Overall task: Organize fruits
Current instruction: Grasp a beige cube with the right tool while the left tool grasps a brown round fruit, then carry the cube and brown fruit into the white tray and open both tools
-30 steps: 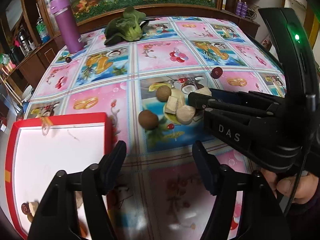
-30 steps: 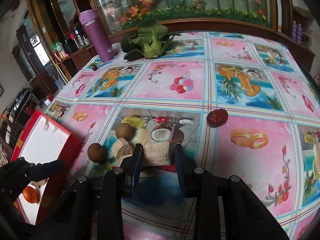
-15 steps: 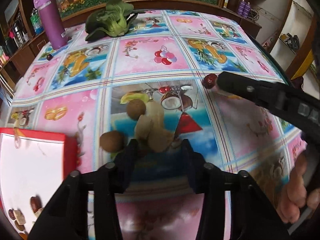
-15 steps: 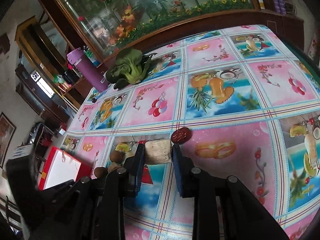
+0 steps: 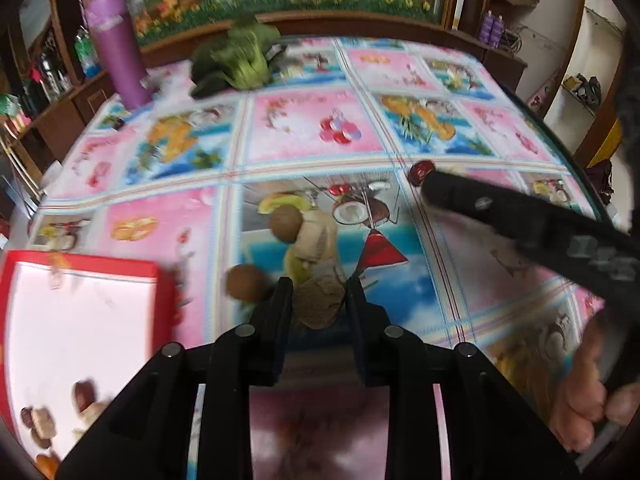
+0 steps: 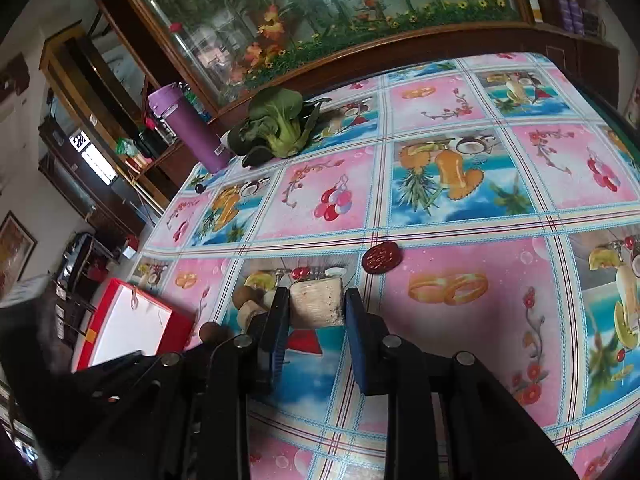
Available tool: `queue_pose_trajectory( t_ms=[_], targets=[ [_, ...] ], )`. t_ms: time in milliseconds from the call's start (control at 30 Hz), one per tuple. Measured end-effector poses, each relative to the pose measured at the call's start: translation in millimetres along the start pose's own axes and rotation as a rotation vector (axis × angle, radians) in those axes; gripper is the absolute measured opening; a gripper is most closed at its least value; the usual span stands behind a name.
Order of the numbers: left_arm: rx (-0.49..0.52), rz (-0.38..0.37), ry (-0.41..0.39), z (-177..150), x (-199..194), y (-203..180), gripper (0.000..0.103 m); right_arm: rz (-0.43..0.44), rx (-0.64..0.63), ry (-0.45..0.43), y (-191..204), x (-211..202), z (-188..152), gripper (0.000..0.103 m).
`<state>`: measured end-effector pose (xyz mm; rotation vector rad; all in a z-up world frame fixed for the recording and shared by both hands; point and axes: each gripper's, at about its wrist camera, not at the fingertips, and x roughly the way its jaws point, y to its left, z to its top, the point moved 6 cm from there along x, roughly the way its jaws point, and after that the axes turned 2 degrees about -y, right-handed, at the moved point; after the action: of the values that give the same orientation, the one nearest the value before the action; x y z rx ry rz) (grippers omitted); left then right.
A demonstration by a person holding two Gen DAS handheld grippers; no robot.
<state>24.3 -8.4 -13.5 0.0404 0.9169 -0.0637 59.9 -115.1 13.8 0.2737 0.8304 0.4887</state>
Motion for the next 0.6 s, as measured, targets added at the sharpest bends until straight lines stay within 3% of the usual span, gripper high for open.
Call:
queue_pose_trajectory(
  t_ms=[300,467,600],
  targets=[
    [-0.053,0.155,-0.181,-17,-85,58,0.029,-0.031,-0.218,-0.116,71,-22,-32,0.026],
    [-0.100,0.219,-0.223,-34,-112,96,0.029,0.054,-0.249,-0.168,116,-38,-52,0.026],
    [-0.138,0.256,-0.241,-47,-125,123,0.029,0.088,-0.297,-0.139,150,-32,-67,0.026]
  ],
)
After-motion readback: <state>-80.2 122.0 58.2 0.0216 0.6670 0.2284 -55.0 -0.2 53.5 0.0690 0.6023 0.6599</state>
